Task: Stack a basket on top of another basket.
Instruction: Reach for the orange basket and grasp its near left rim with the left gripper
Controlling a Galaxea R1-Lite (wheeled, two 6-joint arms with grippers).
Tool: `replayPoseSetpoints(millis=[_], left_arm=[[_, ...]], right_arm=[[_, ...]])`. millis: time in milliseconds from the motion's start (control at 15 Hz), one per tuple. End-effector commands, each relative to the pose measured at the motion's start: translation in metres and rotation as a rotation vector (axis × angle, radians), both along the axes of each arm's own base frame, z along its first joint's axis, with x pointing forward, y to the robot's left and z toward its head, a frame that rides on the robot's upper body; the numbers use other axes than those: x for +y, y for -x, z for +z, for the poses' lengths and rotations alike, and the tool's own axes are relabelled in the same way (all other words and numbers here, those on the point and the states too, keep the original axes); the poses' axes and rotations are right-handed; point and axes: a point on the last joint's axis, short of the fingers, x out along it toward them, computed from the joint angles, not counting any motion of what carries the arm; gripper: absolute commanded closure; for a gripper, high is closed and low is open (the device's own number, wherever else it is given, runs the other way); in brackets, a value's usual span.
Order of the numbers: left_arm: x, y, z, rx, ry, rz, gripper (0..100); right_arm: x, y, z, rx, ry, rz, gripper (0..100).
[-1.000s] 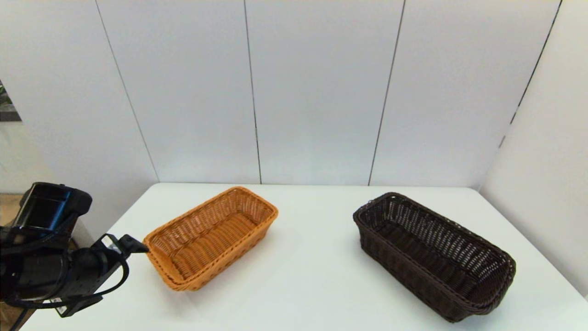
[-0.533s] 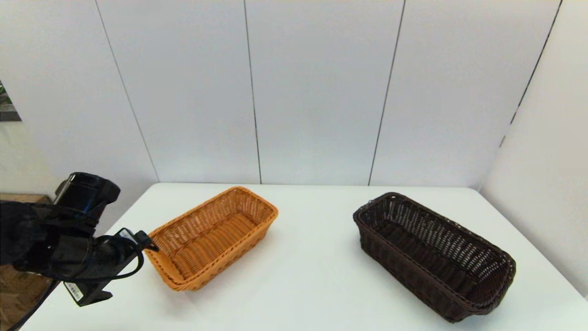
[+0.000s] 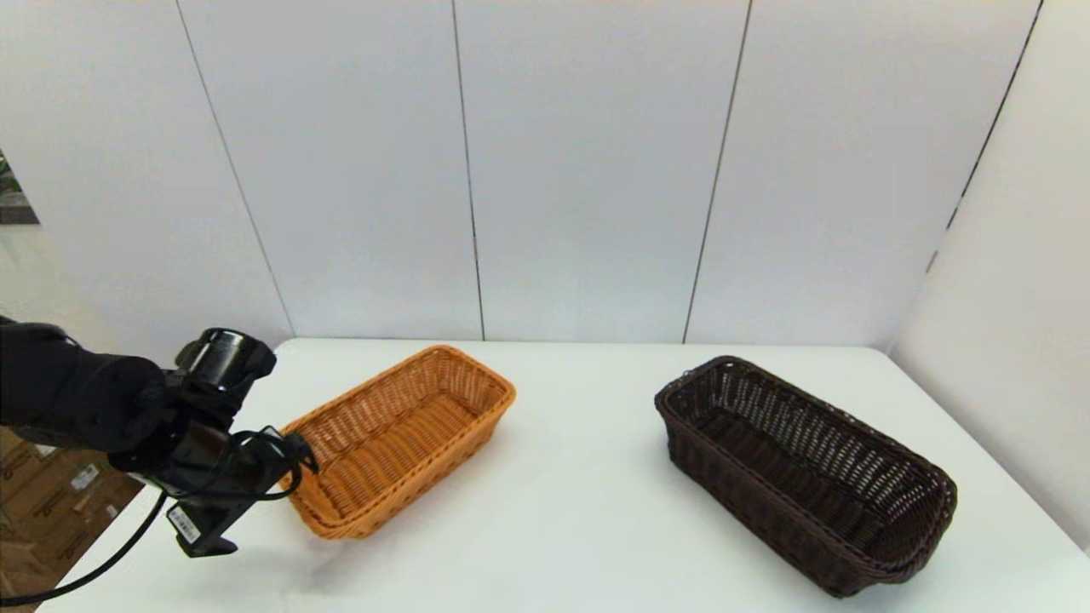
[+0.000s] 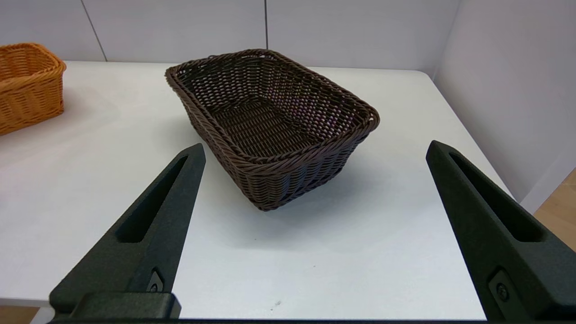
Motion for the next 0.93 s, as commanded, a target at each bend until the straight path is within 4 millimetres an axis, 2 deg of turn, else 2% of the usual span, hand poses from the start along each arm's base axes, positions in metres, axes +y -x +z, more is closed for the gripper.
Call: replayPoseSetpoints(millis=[67, 533, 933], left_arm=[[-0.003, -0.014, -0.012, 0.028, 0.01, -0.002, 0], [-0.02, -0.028, -0.025, 0.056, 0.035, -0.03, 0], [-0.022, -0.032, -0.026, 0.054, 0.042, -0.029, 0]], right_arm=[[0.0, 0.0, 0.0, 0.002, 0.0, 0.001, 0], [0.0, 0.0, 0.0, 0.002, 0.0, 0.001, 0], [0.0, 0.0, 0.0, 0.002, 0.0, 0.001, 0]])
